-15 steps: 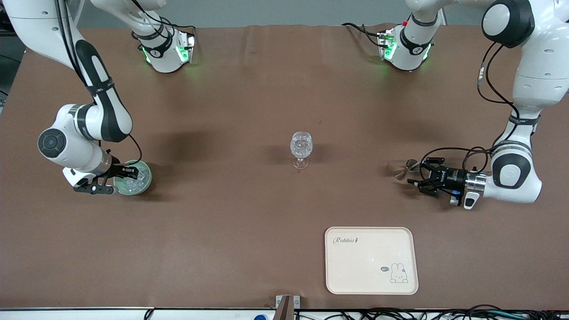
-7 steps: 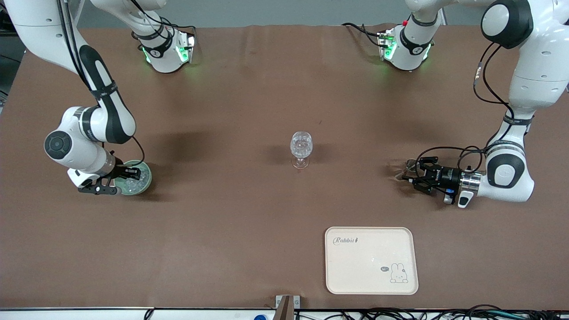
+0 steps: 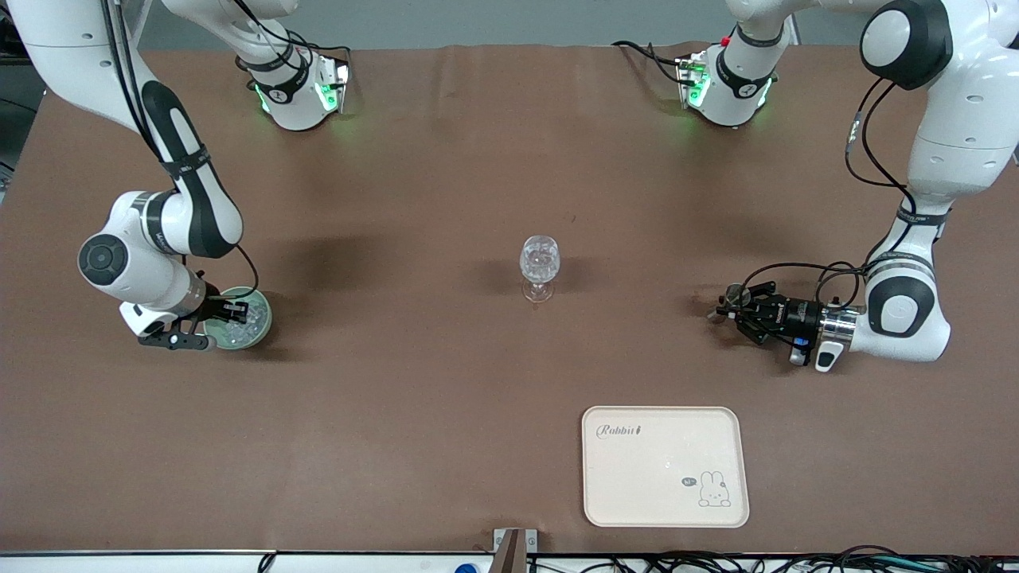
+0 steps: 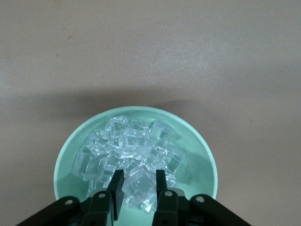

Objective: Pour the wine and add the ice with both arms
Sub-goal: 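Lift the jigger toward the glass while the right gripper lifts the ice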

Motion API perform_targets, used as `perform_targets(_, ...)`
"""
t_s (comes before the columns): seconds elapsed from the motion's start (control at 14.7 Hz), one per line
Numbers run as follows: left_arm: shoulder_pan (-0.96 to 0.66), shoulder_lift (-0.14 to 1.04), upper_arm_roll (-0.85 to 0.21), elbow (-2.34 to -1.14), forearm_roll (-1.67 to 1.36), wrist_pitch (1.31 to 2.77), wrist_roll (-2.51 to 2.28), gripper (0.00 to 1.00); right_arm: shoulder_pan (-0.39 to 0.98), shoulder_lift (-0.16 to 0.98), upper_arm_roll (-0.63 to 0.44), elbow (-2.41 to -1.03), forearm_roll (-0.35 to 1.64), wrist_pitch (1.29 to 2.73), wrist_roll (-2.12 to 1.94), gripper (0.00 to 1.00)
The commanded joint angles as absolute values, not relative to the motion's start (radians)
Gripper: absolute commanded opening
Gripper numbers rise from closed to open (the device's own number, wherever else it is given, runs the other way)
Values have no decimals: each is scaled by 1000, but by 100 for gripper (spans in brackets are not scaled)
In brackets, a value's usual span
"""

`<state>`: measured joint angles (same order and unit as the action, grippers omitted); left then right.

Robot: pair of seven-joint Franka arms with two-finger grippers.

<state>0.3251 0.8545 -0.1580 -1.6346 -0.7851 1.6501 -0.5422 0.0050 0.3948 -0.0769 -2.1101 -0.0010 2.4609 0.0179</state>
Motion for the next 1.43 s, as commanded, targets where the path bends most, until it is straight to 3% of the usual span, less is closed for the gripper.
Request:
perform_targets(0.0,324,851,-161,-1628,-828,1646,-534,0,8,380,-78,-2111,14,2464,31,17)
perform_targets(0.14,325,841,-195,-1626,-857,1646,-552,0,8,373,-78,-2103,14,2462,47,8)
perform_targets(0.34,322,819,-268,-1600,-894,1669,-662,0,9,341,-78,-2092,12,2450,51,6)
perform_targets(0.48,296,747,-331,-1609,-894,1757,-806,0,11,304,-80,-2077,12,2427,49,6)
perform_targets(0.95,117,531,-368,-1612,-845,1850,-1173,0,8,227,-80,-1804,-3,2016,40,5)
perform_targets(1.36,-3,468,-371,-1608,-638,1873,-1350,0,12,54,-77,-1778,-3,1832,35,5)
